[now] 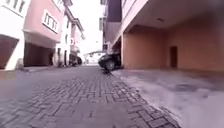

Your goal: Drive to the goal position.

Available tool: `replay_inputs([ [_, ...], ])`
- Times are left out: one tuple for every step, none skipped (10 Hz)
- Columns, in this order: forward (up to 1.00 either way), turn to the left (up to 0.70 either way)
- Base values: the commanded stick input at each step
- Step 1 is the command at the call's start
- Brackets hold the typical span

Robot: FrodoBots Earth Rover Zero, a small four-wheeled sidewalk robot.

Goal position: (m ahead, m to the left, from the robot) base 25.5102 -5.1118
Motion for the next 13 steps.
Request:
replay_inputs([
  [0.7, 0.0],
  [0.7, 0.0],
  [0.7, 0.0],
  [0.7, 0.0],
  [0.7, 0.1],
  [0.7, 0.35],
  [0.7, 0.29],
  [0.7, 0.23],
  [0.7, 0.16],
  [0.7, 0.1],
  [0.7, 0.04],
  [0.7, 0.0],
  [0.7, 0.0],
])
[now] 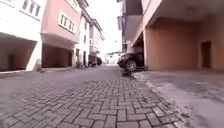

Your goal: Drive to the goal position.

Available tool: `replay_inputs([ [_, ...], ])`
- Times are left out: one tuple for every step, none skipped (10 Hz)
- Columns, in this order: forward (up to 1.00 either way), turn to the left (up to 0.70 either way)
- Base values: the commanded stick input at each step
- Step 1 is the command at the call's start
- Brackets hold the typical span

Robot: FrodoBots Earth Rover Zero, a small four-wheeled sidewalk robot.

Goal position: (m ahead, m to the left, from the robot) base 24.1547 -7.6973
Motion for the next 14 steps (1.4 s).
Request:
replay_inputs([
  [0.7, 0.0],
  [0.7, 0.0],
  [0.7, 0.0],
  [0.7, 0.1],
  [0.7, 0.32],
  [0.7, 0.35],
  [0.7, 0.35],
  [0.7, 0.28],
  [0.7, 0.01],
  [0.7, 0.0],
  [0.7, 0.0],
  [0.7, 0.0],
  [0.7, 0.0],
  [0.7, 0.0],
])
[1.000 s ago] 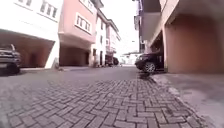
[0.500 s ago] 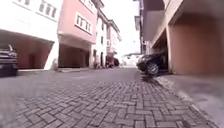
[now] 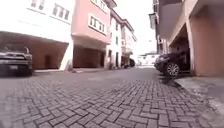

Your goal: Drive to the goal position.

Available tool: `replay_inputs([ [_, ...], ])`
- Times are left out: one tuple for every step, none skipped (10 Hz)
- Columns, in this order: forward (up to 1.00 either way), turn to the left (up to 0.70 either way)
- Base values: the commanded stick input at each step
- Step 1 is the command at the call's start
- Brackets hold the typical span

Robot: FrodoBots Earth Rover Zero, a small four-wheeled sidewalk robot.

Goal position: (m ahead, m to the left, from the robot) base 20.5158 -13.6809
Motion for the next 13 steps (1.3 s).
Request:
replay_inputs([
  [0.7, 0.0],
  [0.7, 0.0],
  [0.7, 0.0],
  [0.7, 0.0],
  [0.7, -0.19],
  [0.7, -0.35],
  [0.7, -0.35],
  [0.7, -0.35],
  [0.7, -0.35],
  [0.7, -0.29],
  [0.7, -0.05],
  [0.7, 0.0],
  [0.7, 0.0],
])
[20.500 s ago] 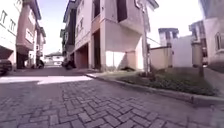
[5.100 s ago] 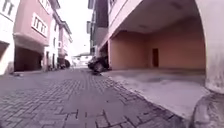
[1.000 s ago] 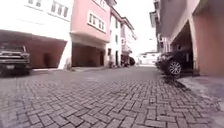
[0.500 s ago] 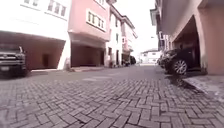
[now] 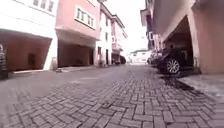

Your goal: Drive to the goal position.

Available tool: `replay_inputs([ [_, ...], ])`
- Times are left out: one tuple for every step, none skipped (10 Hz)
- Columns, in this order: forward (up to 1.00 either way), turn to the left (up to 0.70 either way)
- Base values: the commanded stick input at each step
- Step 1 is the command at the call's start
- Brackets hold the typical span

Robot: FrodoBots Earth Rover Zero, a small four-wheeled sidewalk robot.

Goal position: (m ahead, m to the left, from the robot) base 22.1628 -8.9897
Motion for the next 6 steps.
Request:
replay_inputs([
  [0.7, 0.0],
  [0.7, 0.0],
  [0.7, 0.0],
  [0.7, 0.0],
  [0.7, 0.0],
  [0.7, 0.0],
])
